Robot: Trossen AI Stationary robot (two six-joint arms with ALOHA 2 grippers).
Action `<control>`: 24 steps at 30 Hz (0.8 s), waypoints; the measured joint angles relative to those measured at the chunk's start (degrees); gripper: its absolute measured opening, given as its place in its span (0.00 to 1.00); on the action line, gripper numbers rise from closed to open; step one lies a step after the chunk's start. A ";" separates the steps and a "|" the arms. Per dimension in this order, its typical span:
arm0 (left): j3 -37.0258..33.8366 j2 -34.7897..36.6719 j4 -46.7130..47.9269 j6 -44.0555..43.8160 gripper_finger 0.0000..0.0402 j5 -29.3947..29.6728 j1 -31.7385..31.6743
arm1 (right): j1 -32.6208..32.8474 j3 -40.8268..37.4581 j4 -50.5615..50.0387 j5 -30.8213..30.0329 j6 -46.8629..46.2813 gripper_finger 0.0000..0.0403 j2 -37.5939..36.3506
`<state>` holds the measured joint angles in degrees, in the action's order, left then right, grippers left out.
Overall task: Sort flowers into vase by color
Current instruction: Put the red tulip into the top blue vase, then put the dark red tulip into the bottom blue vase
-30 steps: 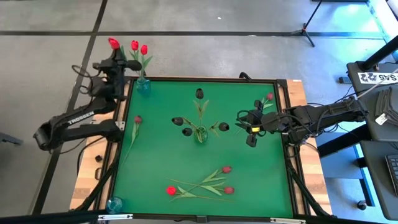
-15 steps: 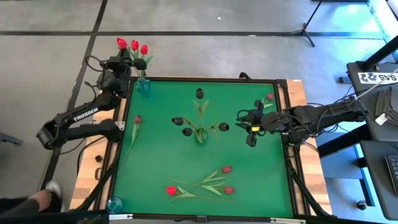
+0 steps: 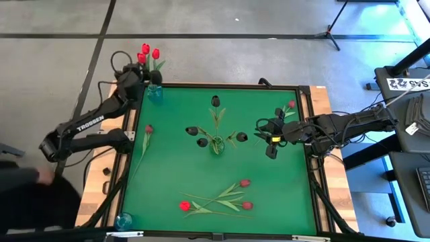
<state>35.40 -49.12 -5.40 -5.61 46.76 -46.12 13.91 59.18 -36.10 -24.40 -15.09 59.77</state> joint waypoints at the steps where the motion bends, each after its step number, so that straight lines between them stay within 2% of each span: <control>1: 1.57 0.12 4.30 -1.02 0.30 -0.27 0.06 | -0.01 0.00 0.01 0.01 -0.02 0.21 0.00; 4: 7.01 0.21 19.83 -5.22 0.33 -3.36 -0.09 | -0.02 0.00 0.00 0.01 -0.07 0.21 -0.02; 7: 12.59 0.28 34.98 -8.71 0.36 -10.13 -0.66 | -0.02 0.00 -0.02 0.00 -0.07 0.21 0.00; 13: 20.20 0.43 53.66 -10.86 0.39 -20.54 0.13 | -0.01 0.00 -0.03 0.11 -0.09 0.21 0.00; 16: 22.92 1.90 60.62 -11.76 0.38 -25.51 2.74 | -0.02 0.00 -0.41 2.97 -1.13 0.21 -0.13; 21: 23.93 8.37 64.50 -15.02 0.36 -32.63 10.23 | 0.00 -0.02 -3.49 4.59 -4.52 0.21 -2.05; 24: 23.69 13.37 65.20 -15.84 0.36 -40.64 15.28 | -0.02 -0.02 -6.15 4.57 -6.31 0.21 -2.40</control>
<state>59.09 -35.74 59.80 -21.45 6.12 -30.85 13.89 59.16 -42.25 -19.84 -21.40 57.36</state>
